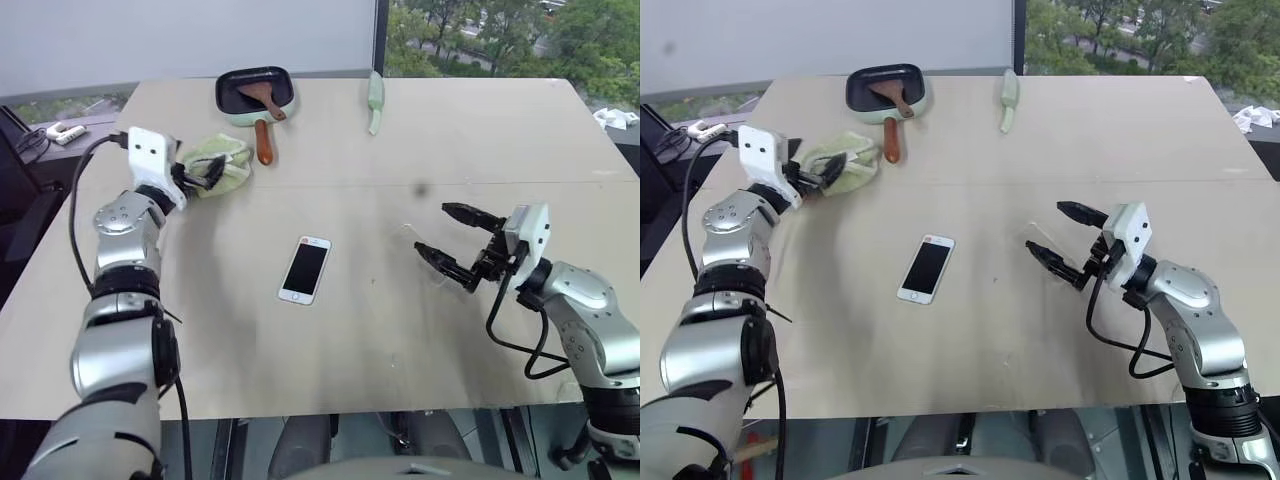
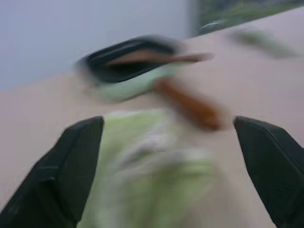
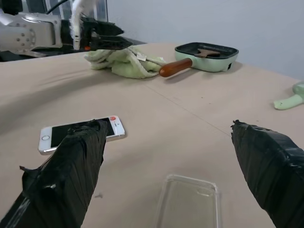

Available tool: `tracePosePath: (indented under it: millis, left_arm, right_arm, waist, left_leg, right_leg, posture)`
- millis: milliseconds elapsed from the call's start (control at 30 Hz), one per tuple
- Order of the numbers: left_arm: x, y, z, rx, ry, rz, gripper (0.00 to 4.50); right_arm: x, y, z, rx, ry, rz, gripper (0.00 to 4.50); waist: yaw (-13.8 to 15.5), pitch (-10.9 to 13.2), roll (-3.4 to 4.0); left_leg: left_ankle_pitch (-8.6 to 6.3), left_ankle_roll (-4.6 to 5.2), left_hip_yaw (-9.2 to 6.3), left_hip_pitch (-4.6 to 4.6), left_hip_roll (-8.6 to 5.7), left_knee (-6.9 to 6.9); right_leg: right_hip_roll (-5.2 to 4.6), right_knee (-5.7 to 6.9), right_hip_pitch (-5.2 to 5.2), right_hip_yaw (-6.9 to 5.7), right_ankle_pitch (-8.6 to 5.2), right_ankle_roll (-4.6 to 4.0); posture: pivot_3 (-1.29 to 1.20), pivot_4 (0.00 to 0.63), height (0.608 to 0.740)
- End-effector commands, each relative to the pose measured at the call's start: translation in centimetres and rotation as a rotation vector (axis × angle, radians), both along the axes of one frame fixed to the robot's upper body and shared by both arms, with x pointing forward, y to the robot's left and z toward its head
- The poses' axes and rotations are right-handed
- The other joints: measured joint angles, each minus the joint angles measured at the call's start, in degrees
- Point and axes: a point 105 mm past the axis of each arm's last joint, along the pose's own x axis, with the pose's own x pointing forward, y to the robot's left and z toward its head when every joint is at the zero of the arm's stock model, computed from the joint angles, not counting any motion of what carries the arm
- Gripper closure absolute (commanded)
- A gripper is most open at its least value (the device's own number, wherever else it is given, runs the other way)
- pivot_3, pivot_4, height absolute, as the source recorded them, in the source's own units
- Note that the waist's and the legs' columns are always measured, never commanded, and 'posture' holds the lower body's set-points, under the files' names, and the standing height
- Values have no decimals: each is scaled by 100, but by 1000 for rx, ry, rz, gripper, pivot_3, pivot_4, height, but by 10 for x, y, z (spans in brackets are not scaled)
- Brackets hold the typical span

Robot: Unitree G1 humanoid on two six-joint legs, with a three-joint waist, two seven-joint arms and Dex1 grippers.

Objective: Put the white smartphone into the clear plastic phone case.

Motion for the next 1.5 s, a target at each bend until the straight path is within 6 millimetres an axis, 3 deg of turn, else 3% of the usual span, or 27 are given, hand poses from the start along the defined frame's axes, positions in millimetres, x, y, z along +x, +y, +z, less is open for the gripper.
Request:
tracePosePath:
  millis: [33, 167, 367, 467, 633, 967, 1200, 1333, 1500]
  left_arm:
    - [-33, -34, 12, 2, -3, -250, 33]
    - [-79, -60, -10, 20, 177, -466, 33]
    - [-117, -77, -28, 170, 301, -618, 33]
    - [-132, -88, -28, 185, 331, -700, 33]
    - [-144, -99, -23, 180, 292, -777, 33]
    - [-169, -95, -40, 268, 459, -889, 0]
    - [-172, -98, -40, 271, 462, -912, 0]
    - [-171, -99, -39, 273, 456, -910, 0]
    - [-173, -100, -33, 278, 447, -916, 0]
  right_arm:
    - [-6, 1, -2, -79, -14, 9, 0]
    - [-6, 18, -29, -177, 64, 6, 0]
    - [2, 36, -52, -226, 140, -45, 0]
    - [5, 34, -71, -342, 196, -93, 0]
    - [17, 22, -82, -412, 263, -210, 0]
    - [13, 20, -90, -436, 368, -245, 4416]
    - [14, 29, -80, -397, 329, -206, 4471]
    - [7, 42, -68, -386, 224, -63, 4471]
    - [-23, 52, -51, -378, 115, 301, 4471]
  waist:
    - [-22, 0, 0]
    - [-82, 1, 1]
    - [-77, -1, 2]
    - [-35, -1, 2]
    - [9, -1, 2]
    - [19, -5, 0]
    - [7, -5, 0]
    - [-5, -3, 2]
    - [-9, -1, 5]
  left_leg:
    - [0, 0, 1, 1, 1, 0]
    - [-3, 5, 2, 6, 13, -4]
    - [-10, 19, -2, 21, 13, -3]
    - [-10, 18, -2, 19, 10, 0]
    - [-6, 10, -3, 14, 9, -2]
    - [-11, 20, -6, 20, 6, 0]
    - [-11, 20, -8, 21, 8, -1]
    - [-11, 20, -4, 21, 7, -1]
    - [-11, 20, -4, 20, 10, -2]
  right_leg:
    - [0, -1, 0, 2, 0, 0]
    - [4, 2, -2, 12, -1, -2]
    - [11, 11, 7, 8, 2, -6]
    - [10, 10, 8, 8, 2, -6]
    - [9, 5, 5, 5, 1, -6]
    - [10, 4, 16, 2, 1, -6]
    - [12, 4, 16, 0, 1, -6]
    - [11, 4, 15, 1, 1, -6]
    - [13, 1, 14, 0, 1, -6]
  posture:
    - [0, 150, 740]
    - [0, 150, 740]
    - [0, 150, 740]
    - [0, 150, 740]
    - [0, 150, 740]
    - [0, 150, 740]
    - [0, 150, 740]
    - [0, 150, 740]
    - [0, 150, 740]
